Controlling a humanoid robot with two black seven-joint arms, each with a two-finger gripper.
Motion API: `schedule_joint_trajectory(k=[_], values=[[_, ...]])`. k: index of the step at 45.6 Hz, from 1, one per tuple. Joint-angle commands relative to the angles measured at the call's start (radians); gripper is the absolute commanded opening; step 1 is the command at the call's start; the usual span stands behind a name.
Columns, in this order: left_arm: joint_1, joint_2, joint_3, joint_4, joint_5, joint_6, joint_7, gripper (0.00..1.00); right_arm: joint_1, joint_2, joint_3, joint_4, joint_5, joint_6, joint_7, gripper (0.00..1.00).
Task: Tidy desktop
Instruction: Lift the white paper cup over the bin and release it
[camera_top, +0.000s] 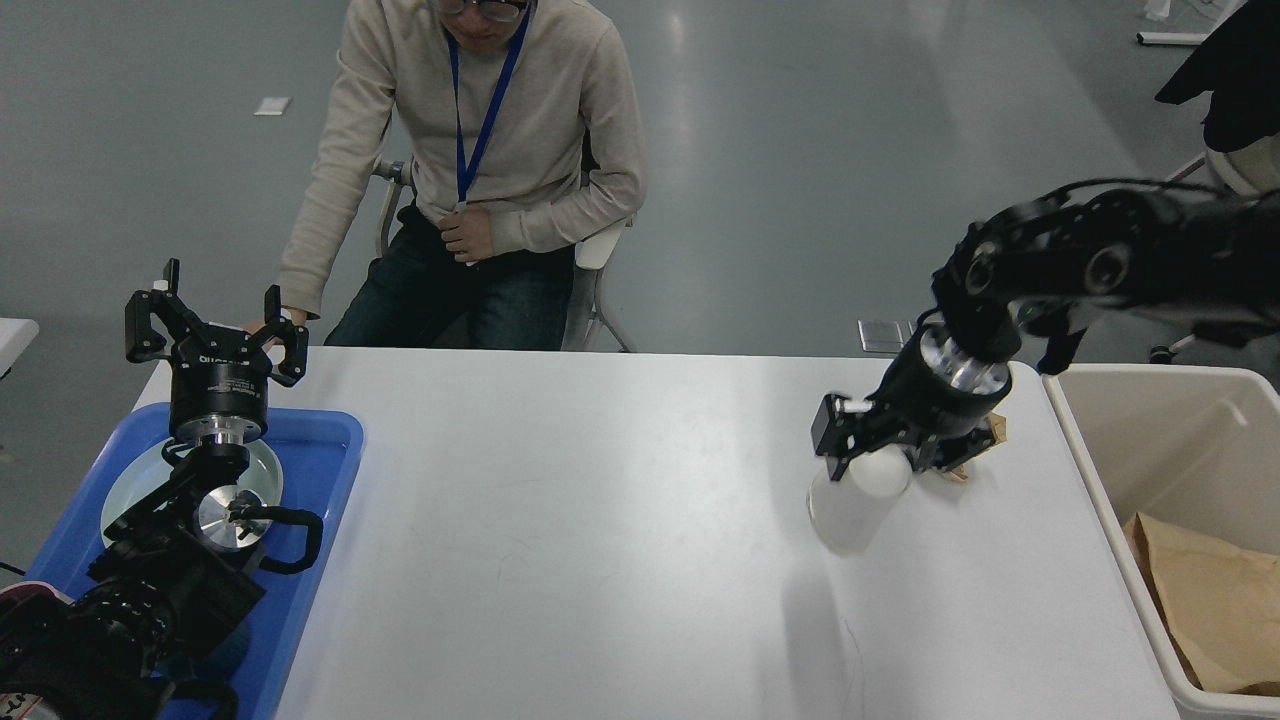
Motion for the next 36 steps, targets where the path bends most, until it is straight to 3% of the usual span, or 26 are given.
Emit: schedule_joint_trajectory(k=[1,6,13,26,33,36], values=[[0.000,0.000,0.000,0.000,0.000,0.000,0.000,0.96,0.167,-0.140,-0.016,0.001,-0.002,0.042,0.000,0.00],[0.000,0.000,0.000,0.000,0.000,0.001,0.000,0.96,0.256,-0.234,-0.024,-0.001,-0.008,0.044,0.000,0.00],[0.000,0.000,0.000,0.000,0.000,0.000,0.000,0.96,0.209,-0.284,-0.114,-0.069,-0.040,-0.016,-0.002,0.00],[0.000,0.000,0.000,0.000,0.000,0.000,0.000,0.96,-0.222,-0.353,-0.145,-0.264,-0.037,-0.442,-0.002,0.01],[0.000,0.000,0.000,0.000,0.000,0.000,0.000,0.96,-0.464,-0.350,-0.107,-0.375,-0.035,-0.556,0.000,0.07],[0.000,0.000,0.000,0.000,0.000,0.000,0.000,0.96,-0.581,-0.341,-0.079,-0.459,-0.035,-0.573,0.000,0.14]])
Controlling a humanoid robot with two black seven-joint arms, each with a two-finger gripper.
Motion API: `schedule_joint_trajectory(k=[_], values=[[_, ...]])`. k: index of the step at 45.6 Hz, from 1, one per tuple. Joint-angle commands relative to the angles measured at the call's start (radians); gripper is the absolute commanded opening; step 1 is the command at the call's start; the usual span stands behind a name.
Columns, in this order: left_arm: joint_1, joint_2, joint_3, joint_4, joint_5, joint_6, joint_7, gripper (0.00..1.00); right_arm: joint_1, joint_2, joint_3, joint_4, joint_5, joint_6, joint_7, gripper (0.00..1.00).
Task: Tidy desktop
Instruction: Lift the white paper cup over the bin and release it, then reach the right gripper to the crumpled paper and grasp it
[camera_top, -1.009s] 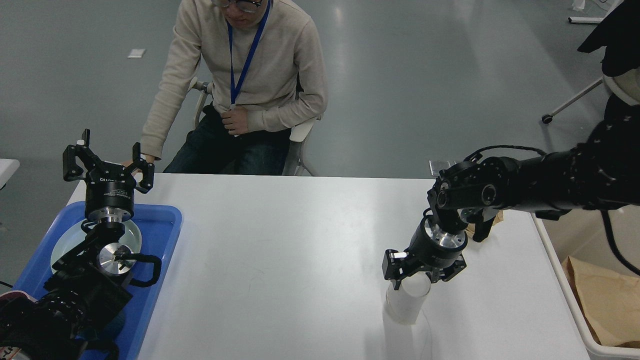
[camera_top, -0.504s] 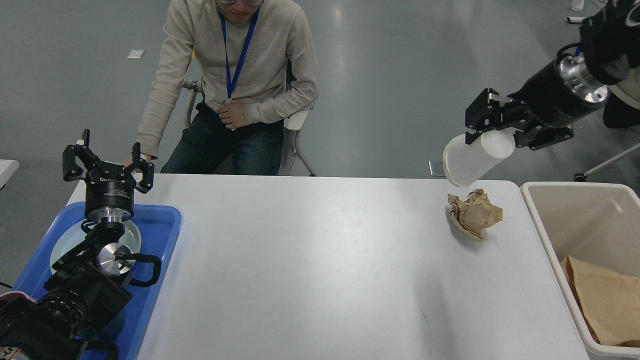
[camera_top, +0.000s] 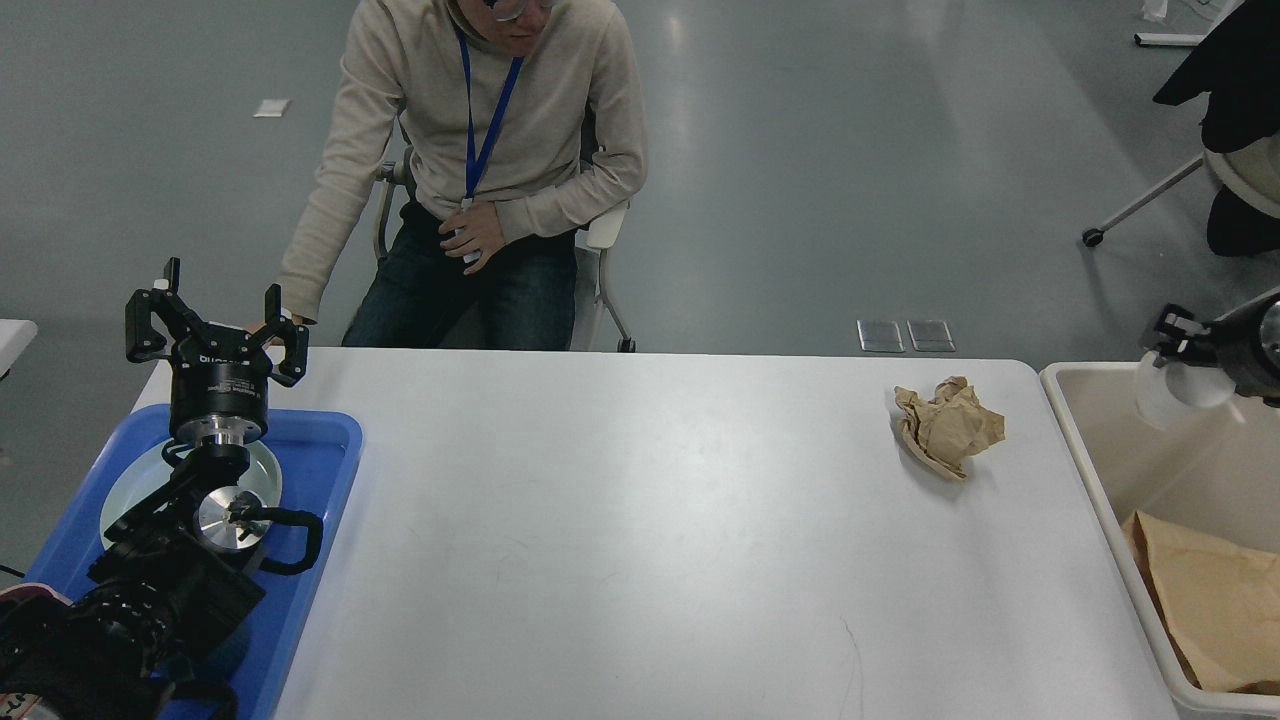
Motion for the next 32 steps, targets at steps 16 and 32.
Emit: schedule_joint_trajectory(k=[16,32], values=[[0.000,0.000,0.000,0.000,0.000,0.000,0.000,0.96,-0.508,0.119,0.112,-0.478,0.001,-0.059,0.003,1.00],[0.000,0.000,0.000,0.000,0.000,0.001,0.000,0.96,-0.323,0.168,0.095,-0.410,-0.003,-0.042,0.002,1.00]])
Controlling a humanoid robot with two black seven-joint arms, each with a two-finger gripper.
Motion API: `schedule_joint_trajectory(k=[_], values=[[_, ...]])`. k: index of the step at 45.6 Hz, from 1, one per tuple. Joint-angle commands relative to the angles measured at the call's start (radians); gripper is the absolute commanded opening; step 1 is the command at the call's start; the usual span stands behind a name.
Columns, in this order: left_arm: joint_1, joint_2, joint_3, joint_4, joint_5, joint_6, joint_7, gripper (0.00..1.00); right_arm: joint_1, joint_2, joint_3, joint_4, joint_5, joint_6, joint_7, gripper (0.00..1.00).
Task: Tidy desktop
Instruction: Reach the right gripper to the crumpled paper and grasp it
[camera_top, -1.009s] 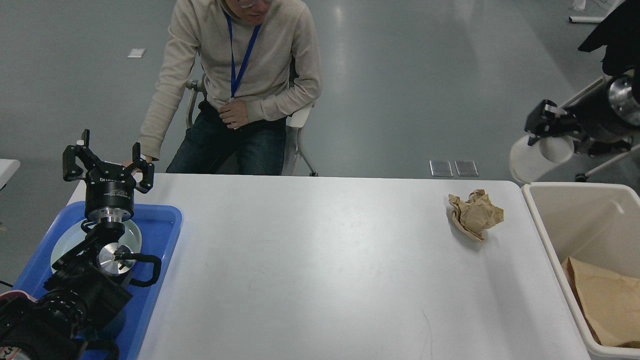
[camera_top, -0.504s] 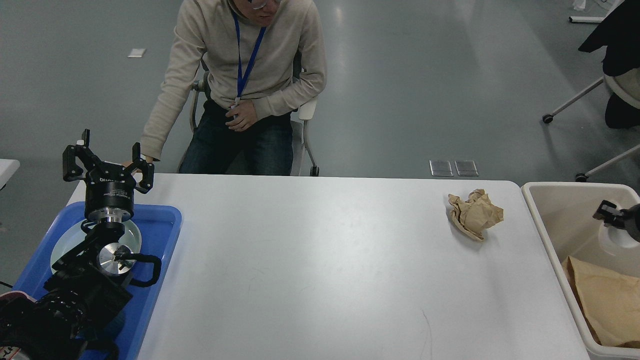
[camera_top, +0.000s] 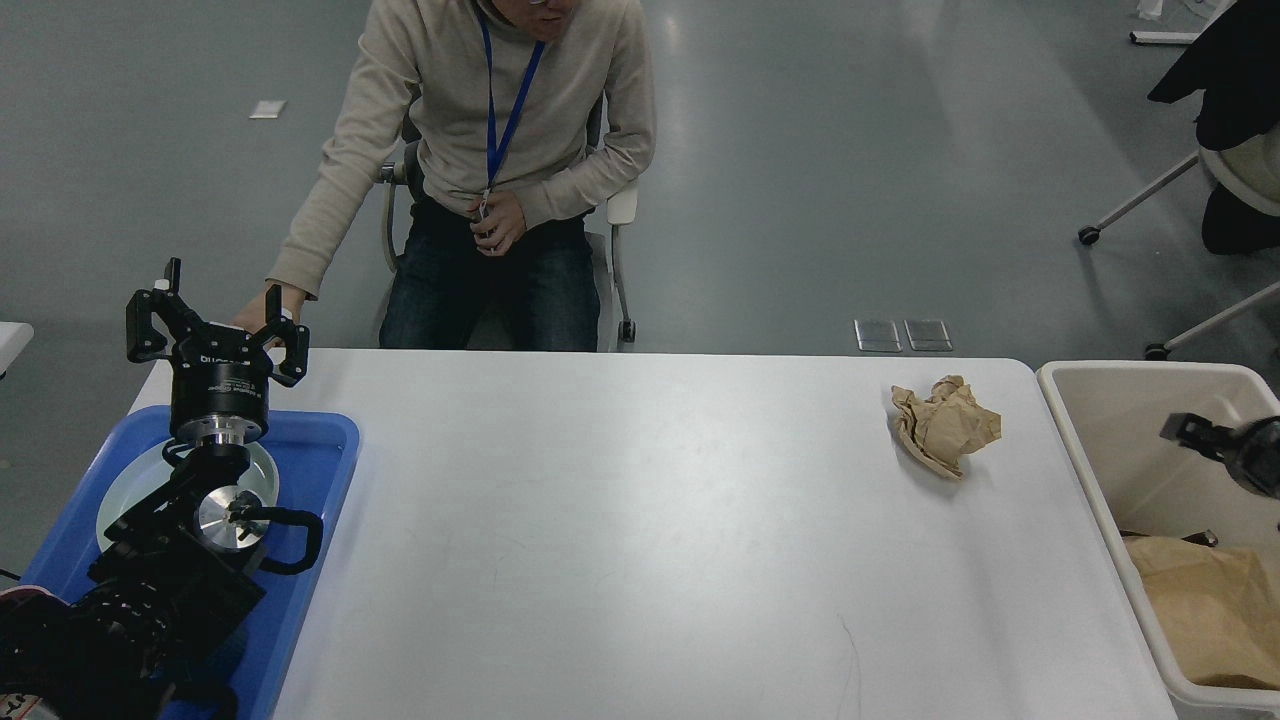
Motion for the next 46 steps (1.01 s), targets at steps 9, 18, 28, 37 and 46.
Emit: schedule_joint_trajectory(k=[9,18,28,37,46], values=[[0.000,0.000,0.000,0.000,0.000,0.000,0.000,0.96,0.445,0.046,-0.046,0.324,-0.017,0.012,-0.004,1.00],[0.000,0.000,0.000,0.000,0.000,0.000,0.000,0.96,0.739,0.150,-0.166,0.583,-0.014,0.044,-0.001,1.00],[0.000,0.000,0.000,0.000,0.000,0.000,0.000,0.96,0.866,0.219,-0.155,0.645,-0.011,0.273,0.005,1.00],[0.000,0.000,0.000,0.000,0.000,0.000,0.000,0.96,0.624,0.276,-0.114,0.519,-0.012,0.190,0.005,1.00],[0.000,0.000,0.000,0.000,0.000,0.000,0.000,0.96,0.357,0.359,-0.100,0.307,-0.011,0.046,0.003,1.00]])
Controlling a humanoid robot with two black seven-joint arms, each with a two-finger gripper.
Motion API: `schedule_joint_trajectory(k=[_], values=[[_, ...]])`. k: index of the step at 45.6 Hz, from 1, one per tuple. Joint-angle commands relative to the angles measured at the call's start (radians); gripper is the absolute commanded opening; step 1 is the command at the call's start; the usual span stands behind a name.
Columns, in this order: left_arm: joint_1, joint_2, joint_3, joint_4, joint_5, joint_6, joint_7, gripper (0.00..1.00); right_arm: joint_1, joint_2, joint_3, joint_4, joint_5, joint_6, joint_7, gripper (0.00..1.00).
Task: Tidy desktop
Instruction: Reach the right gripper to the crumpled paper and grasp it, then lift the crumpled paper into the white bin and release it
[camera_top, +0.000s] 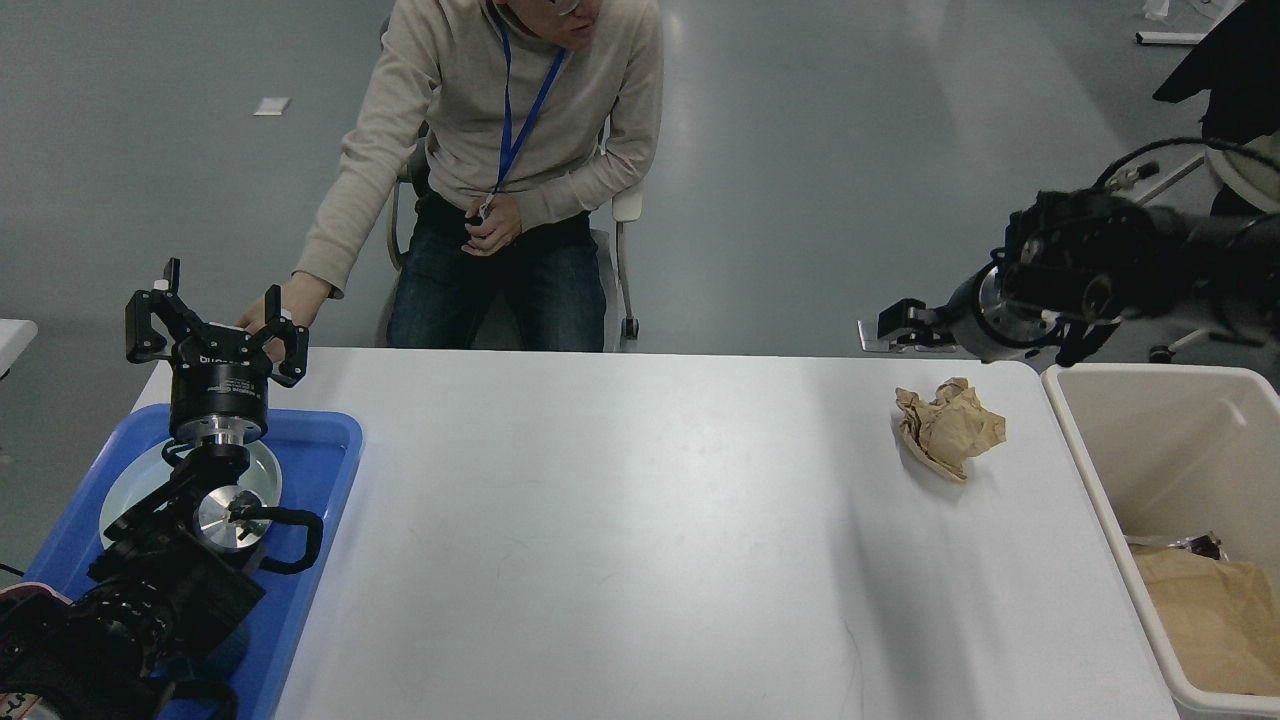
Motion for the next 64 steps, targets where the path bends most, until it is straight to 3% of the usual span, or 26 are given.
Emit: schedule_joint_trajectory(k=[1,13,27,33,38,42,52,64], values=[[0.000,0.000,0.000,0.000,0.000,0.000,0.000,0.96,-0.159,0.054,0.002,-0.133,0.001,-0.076,-0.001,1.00],[0.000,0.000,0.000,0.000,0.000,0.000,0.000,0.96,-0.366,0.107,-0.012,-0.393,-0.004,-0.090,-0.007,1.00],[0.000,0.000,0.000,0.000,0.000,0.000,0.000,0.96,-0.490,0.114,-0.012,-0.528,-0.012,-0.141,-0.007,1.00],[0.000,0.000,0.000,0.000,0.000,0.000,0.000,0.96,-0.564,0.134,-0.002,-0.601,-0.007,-0.201,-0.009,0.95],[0.000,0.000,0.000,0.000,0.000,0.001,0.000,0.96,-0.589,0.140,0.006,-0.608,0.001,-0.244,-0.009,0.84],[0.000,0.000,0.000,0.000,0.000,0.001,0.000,0.96,-0.593,0.140,0.015,-0.608,0.007,-0.268,-0.009,0.65],[0.000,0.000,0.000,0.000,0.000,0.001,0.000,0.96,-0.604,0.140,0.080,-0.603,0.011,-0.268,-0.010,0.02],[0.000,0.000,0.000,0.000,0.000,0.001,0.000,0.96,-0.605,0.141,0.169,-0.594,0.019,-0.268,-0.009,0.00]])
